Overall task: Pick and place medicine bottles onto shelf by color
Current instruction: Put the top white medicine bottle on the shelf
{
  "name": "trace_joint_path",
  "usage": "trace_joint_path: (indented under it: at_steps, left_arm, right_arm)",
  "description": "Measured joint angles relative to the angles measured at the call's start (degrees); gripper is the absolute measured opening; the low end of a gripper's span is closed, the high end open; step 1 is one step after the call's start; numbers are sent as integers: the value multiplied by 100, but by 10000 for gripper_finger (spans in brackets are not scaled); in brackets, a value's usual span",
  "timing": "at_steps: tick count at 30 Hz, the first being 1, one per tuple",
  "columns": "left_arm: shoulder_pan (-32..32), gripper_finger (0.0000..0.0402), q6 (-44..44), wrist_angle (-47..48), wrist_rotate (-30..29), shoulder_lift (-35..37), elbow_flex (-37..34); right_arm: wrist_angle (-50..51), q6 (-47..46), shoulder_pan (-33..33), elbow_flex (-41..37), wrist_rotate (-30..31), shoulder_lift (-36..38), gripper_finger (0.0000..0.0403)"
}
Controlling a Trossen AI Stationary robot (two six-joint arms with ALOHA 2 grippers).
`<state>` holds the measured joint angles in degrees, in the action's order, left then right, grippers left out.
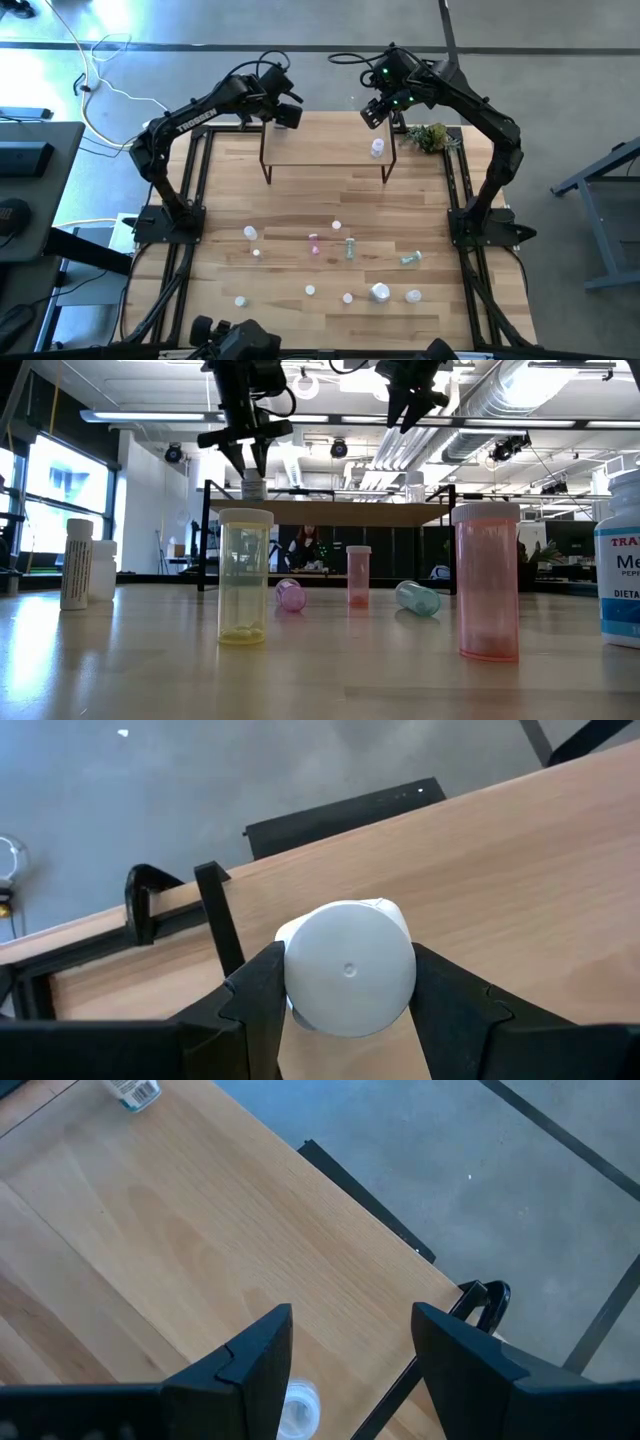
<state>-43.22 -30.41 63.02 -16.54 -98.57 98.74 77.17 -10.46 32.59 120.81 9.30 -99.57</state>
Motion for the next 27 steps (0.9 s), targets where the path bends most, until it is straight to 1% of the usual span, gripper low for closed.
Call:
trace_joint_path:
  at_steps: [4,10,14,21,27]
  left_arm:
    - [-4,167,61,7,9,1,0]
    - [-44,193,211,9,412,1,0]
    - [-67,205,211,13,414,1,0]
    - [-68,208,224,13,388,1,0]
    - [-70,209,412,0,424,1,0]
  right_arm:
    - [5,0,-1,0,0,0,197]
    - [20,0,-1,0,0,0,197]
    - [22,0,-1,0,0,-2,197]
    - [22,0,-1,-2,-2,-2,197]
    - [24,0,-1,-2,-2,-2,197]
